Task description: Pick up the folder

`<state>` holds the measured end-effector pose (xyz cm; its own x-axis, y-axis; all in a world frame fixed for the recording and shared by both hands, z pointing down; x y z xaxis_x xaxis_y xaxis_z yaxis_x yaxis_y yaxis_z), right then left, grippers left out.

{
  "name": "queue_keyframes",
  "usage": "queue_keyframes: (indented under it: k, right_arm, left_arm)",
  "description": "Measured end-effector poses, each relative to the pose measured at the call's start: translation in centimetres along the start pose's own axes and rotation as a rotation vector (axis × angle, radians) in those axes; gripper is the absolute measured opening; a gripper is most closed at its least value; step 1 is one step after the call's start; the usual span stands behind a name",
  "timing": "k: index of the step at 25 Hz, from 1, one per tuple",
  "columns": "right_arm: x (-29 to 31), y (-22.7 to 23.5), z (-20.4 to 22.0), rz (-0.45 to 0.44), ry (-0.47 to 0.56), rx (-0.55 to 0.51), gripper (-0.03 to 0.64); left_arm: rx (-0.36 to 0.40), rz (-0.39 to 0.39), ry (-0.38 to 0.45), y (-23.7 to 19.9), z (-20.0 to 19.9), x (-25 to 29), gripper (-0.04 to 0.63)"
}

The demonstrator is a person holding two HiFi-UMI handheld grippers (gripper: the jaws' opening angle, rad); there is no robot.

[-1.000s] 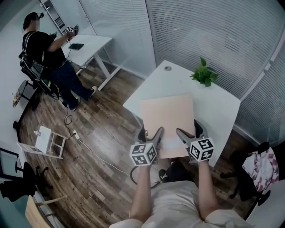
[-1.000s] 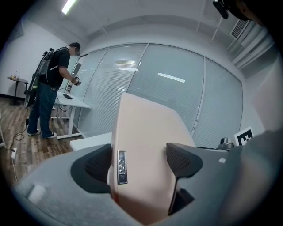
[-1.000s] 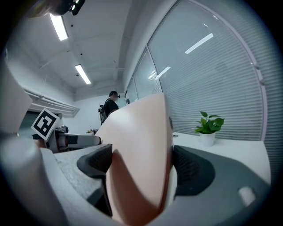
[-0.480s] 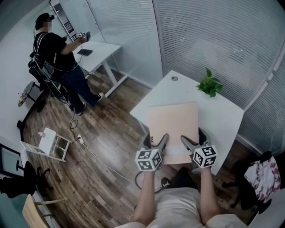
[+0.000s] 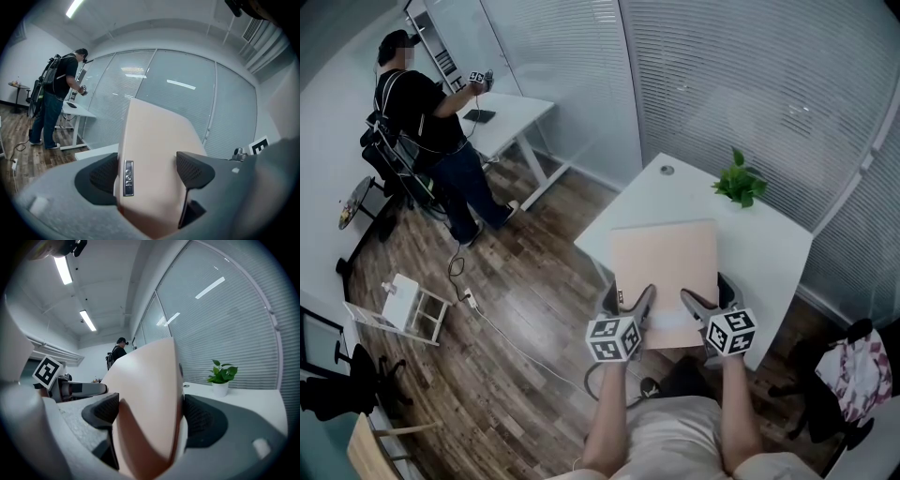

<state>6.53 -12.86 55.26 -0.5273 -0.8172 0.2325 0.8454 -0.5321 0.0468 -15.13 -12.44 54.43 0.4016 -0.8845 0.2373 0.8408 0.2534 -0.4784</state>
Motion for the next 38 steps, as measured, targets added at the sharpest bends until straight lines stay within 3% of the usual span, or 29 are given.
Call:
queue_keyframes:
  k: [38]
  right_arm:
    - [-0.55, 0.01, -0.48, -0.002, 0.001, -0.019, 0.43]
  left_arm:
    - [-0.005, 0.003, 0.025, 0.67, -0.26, -0.48, 0.377]
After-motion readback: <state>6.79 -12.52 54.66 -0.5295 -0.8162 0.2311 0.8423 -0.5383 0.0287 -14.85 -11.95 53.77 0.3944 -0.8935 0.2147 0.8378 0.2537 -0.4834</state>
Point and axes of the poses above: the fingertips, and each gripper's own axes: x forward along the fingers, y to its right, z out of its underside, the point moved 6 cm from there along -x, backward along the fingers, and after that the axes turned 10 degrees about -x, right-handed, at the moved point
